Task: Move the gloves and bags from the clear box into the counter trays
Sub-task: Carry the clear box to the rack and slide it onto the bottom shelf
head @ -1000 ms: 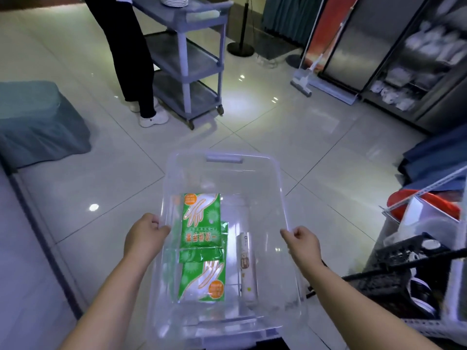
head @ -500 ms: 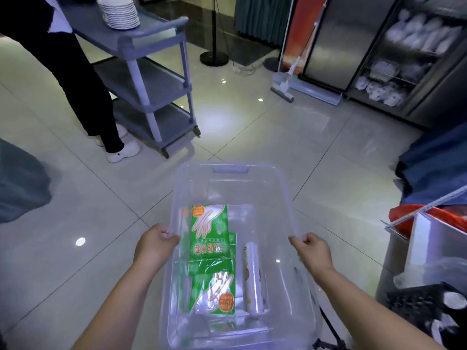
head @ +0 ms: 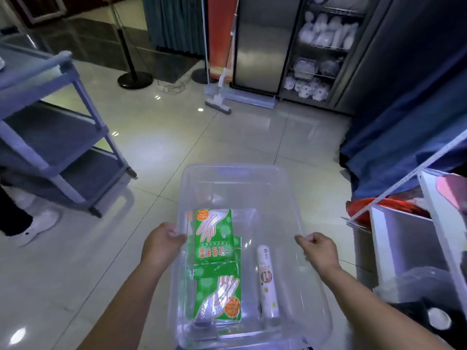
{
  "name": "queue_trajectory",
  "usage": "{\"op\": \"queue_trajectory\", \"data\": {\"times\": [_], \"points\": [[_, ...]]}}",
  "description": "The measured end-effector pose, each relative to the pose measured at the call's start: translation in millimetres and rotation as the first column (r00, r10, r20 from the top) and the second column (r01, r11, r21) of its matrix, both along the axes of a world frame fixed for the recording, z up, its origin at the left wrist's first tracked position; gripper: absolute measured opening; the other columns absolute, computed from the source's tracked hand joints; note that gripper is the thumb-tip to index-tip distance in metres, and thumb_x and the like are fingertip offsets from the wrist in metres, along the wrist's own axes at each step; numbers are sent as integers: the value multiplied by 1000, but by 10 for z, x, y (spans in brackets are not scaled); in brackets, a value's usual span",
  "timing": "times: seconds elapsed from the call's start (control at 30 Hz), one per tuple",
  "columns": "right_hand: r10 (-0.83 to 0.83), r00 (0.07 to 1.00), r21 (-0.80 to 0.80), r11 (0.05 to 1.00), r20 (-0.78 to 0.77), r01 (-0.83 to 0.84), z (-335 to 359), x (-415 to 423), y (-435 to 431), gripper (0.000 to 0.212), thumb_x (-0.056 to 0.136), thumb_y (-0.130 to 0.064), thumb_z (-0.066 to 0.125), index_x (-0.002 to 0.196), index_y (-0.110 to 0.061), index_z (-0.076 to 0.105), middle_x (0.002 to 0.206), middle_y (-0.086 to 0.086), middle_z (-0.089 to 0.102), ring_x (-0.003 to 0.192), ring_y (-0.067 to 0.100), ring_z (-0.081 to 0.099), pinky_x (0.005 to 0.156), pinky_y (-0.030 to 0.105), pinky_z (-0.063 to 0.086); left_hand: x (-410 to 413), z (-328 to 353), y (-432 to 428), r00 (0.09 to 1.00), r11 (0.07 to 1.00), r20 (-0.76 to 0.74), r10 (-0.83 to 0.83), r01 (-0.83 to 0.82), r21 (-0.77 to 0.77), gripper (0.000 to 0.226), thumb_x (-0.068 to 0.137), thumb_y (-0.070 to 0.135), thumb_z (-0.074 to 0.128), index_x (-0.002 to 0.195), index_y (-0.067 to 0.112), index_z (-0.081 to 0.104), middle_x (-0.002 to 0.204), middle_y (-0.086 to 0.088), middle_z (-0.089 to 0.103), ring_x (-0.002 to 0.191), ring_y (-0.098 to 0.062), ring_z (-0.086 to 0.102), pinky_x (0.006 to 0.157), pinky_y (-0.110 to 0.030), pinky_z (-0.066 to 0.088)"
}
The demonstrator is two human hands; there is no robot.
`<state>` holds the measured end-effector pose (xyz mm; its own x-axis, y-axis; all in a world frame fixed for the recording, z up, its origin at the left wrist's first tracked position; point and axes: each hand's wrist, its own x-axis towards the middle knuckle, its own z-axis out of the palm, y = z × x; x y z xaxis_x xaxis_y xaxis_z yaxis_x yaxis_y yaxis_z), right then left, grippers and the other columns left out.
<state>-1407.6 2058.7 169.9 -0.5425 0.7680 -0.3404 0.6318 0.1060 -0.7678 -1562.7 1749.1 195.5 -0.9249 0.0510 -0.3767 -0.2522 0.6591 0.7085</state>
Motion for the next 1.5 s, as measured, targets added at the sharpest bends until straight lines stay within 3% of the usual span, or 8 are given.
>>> {"op": "queue_trajectory", "data": {"times": [0.17,0.4,0.5,0.77,0.87,1.1,1.23,1.5], "points": [[-167,986,22,986,31,166,25,-454,483,31,77,-24,70,57,-13,49,47,5,55,44,19,49,55,29,44,-955,8,807,979,978,4,-206,206,-25,17,75,16,67,71,20,50,85,-13,67,77,-32,67,72,-35,49],[-431,902,-21,902,26,431,-91,-801,1092,33,75,-23,72,55,-15,47,51,5,55,48,21,49,57,31,42,-1878,-113,2004,885,880,-38,-463,455,-133,11,77,14,65,79,12,54,83,-13,68,75,-27,61,64,-29,38],[-499,864,-12,865,69,501,-125,-787,1459,34,73,-28,72,53,-17,46,50,4,57,48,22,50,55,30,41,-2057,-180,2612,845,841,-28,-534,527,-121,10,77,12,65,79,10,57,83,-14,68,75,-30,63,66,-31,43],[-524,836,-3,847,163,531,-508,-763,2852,33,76,-30,72,55,-18,49,53,2,58,54,23,54,58,30,42,-2167,-559,4260,740,721,48,-671,665,-195,11,79,17,63,82,7,57,79,-15,69,77,-29,64,62,-28,38],[-486,843,-21,863,231,504,-737,-789,3341,34,78,-31,70,55,-19,49,57,2,59,58,24,56,60,30,43,-2177,-798,4757,727,695,96,-680,680,-233,14,80,18,63,83,6,57,79,-15,69,75,-30,64,67,-32,46],[-393,860,-41,903,325,427,-1701,-846,4229,28,85,-27,63,64,-15,49,66,8,59,64,24,57,57,27,41,-2253,-1896,5693,722,687,234,-651,692,-223,13,77,16,66,80,11,54,75,-14,65,72,-32,64,69,-46,55],[-357,836,-6,919,416,395,-2507,-883,4577,17,87,-20,60,74,-15,50,69,5,56,62,20,52,52,22,34,-2280,-2772,6108,699,657,297,-651,714,-240,11,76,17,65,76,14,55,72,-9,67,68,-27,63,68,-40,54],[-340,778,57,928,528,367,-4133,-960,5141,15,88,-22,60,80,-11,54,74,8,57,66,25,53,62,24,38,-2372,-4565,6751,670,649,394,-629,732,-208,13,77,17,68,79,11,57,78,-12,68,75,-29,64,72,-38,50]]}}
